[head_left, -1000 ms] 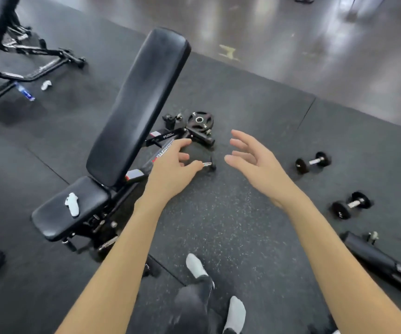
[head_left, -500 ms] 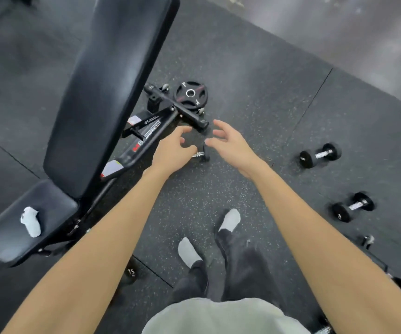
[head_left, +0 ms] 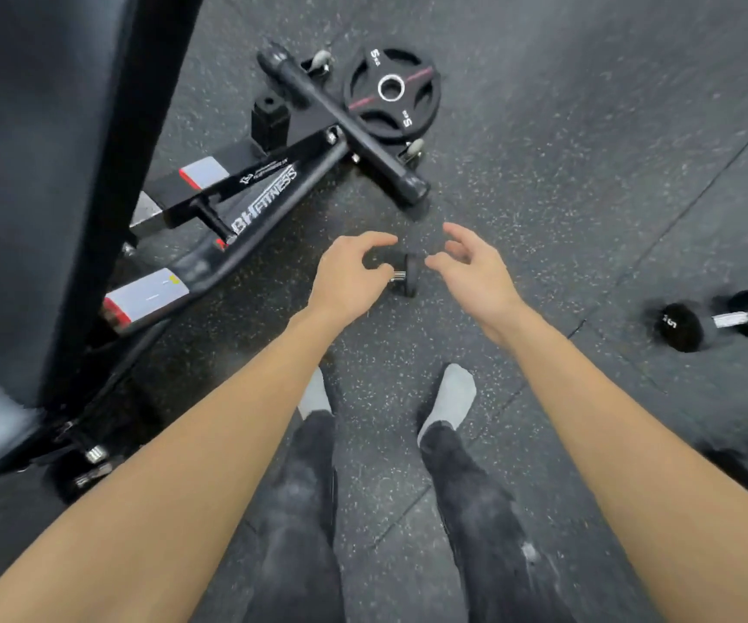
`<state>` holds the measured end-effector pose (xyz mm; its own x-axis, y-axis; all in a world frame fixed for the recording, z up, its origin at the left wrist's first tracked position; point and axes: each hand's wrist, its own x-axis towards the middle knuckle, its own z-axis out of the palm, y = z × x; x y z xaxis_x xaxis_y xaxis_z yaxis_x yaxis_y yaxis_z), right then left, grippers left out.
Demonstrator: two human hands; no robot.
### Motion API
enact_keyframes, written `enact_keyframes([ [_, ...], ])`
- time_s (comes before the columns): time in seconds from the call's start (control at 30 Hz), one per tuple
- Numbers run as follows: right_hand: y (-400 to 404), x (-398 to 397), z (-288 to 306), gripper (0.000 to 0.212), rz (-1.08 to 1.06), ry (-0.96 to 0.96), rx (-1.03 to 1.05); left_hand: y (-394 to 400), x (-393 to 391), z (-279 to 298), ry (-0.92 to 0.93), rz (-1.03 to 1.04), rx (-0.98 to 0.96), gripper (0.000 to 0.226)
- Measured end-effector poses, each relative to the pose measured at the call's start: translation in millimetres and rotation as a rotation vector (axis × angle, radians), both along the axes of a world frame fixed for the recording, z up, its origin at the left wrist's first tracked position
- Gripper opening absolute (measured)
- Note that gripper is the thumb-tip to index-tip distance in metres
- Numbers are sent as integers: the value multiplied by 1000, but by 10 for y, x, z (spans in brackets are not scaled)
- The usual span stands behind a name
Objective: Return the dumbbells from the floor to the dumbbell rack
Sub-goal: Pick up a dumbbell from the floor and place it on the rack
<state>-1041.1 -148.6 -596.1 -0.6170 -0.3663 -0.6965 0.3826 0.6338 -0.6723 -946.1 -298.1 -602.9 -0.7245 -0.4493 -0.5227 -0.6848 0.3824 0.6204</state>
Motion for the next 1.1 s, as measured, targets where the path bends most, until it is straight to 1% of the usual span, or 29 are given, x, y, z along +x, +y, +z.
enact_keyframes([
  [0.13, -222, -130, -965, 65, -9, -49, 83, -223, -129, -908, -77, 5, 20, 41],
  [0.23, -389, -113, -1737, 70, -31, -92, 124, -428, -171, -1674, -153, 66, 3, 52],
  [0.3, -504, -82, -2246, 73, -90, -124, 153, -530, -152, -2188, -224, 62, -33, 60],
  [0.4, -647, -22, -2908, 74, -173, -113, 212, -581, -142, -2831, -319, 84, -76, 71],
  [0.47, -691, -22, -3287, 63, -201, -109, 276, -593, -172, -3165, -347, 173, -59, 84],
  [0.53, -670, -63, -3554, 48, -206, -138, 347, -586, -227, -3418, -382, 341, 30, 91],
  [0.57, -651, -91, -3668, 45, -196, -151, 370, -586, -246, -3520, -404, 428, 79, 88],
  [0.6, -630, -128, -3765, 44, -179, -165, 383, -589, -250, -3624, -433, 487, 105, 79],
  [0.67, -596, -179, -3949, 41, -133, -144, 414, -612, -245, -3829, -474, 517, 73, 59],
  [0.73, -604, -217, -4049, 25, -101, -82, 450, -674, -265, -3968, -482, 492, 9, 51],
  [0.8, -630, -252, -4044, 9, -96, -67, 459, -750, -301, -3952, -506, 430, 2, 54],
  [0.87, -646, -259, -3869, 21, -90, -104, 443, -803, -312, -3787, -517, 386, 11, 59],
  [0.9, -653, -266, -3739, 23, -86, -110, 442, -823, -311, -3666, -514, 376, 12, 61],
  [0.97, -672, -279, -3388, 19, -93, -118, 423, -882, -270, -3348, -472, 357, 2, 61],
  [1.03, -717, -298, -2869, 24, -96, -112, 376, -940, -237, -2861, -424, 335, 3, 54],
  [1.1, -755, -340, -2222, 24, -78, -120, 361, -975, -216, -2223, -375, 347, -2, 50],
])
